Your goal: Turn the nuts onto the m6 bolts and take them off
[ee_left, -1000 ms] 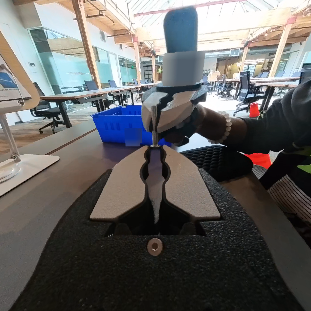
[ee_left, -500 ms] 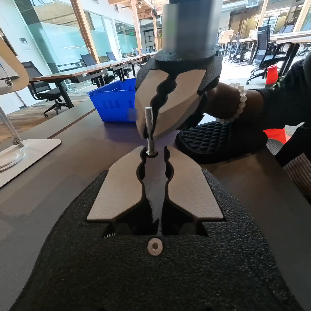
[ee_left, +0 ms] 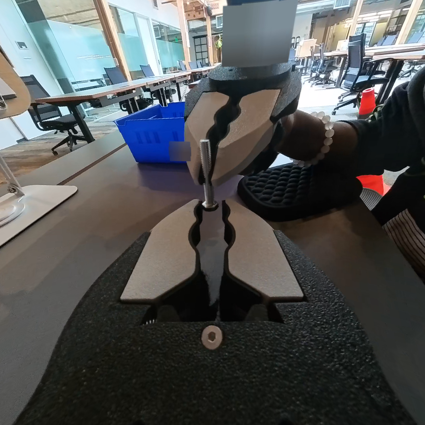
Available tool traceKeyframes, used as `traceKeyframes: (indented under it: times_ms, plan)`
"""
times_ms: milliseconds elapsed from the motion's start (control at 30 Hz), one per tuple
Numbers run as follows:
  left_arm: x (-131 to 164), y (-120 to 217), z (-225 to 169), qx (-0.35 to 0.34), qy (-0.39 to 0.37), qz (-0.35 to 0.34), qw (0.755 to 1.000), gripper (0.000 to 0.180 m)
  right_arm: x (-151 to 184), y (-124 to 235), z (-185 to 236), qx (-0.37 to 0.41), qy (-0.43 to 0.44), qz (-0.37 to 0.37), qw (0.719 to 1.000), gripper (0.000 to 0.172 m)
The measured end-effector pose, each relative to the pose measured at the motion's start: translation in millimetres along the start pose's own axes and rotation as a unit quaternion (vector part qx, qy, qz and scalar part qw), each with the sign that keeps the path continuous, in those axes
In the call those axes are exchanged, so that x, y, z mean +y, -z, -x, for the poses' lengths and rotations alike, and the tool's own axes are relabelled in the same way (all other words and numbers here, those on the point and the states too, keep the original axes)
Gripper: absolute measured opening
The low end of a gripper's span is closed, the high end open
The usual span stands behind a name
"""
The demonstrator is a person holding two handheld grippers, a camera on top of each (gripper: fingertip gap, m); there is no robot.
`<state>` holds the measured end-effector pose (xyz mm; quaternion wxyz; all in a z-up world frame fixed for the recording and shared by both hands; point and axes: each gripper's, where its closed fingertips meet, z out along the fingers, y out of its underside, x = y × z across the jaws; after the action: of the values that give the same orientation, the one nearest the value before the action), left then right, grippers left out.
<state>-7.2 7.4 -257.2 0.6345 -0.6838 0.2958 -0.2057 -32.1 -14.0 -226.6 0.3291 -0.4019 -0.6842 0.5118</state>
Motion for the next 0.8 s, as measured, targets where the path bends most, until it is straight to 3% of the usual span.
traceKeyframes:
  times_ms: [433,600,667,800]
  plan:
    - [3.2,0.7,-2.7,0.013,0.008,0.013,1.0,0.01,3.5,-1.6,3.0,-0.009,0.01,0.01,1.0,0.005]
    - [7.3,2.2,0.5,0.007,-0.003,0.024,1.0,0.01,-1.2,7.4,-6.0,0.002,0.016,-0.002,1.0,0.033]
    - [7.6,8.1,8.2,-0.005,0.0,0.022,1.0,0.01,5.6,15.5,-14.4,0.011,0.021,0.031,0.999,0.044]
    - [7.3,26.0,17.3,-0.005,0.019,-0.002,1.0,0.009,32.4,27.8,-27.0,0.016,0.042,0.15,0.988,0.044]
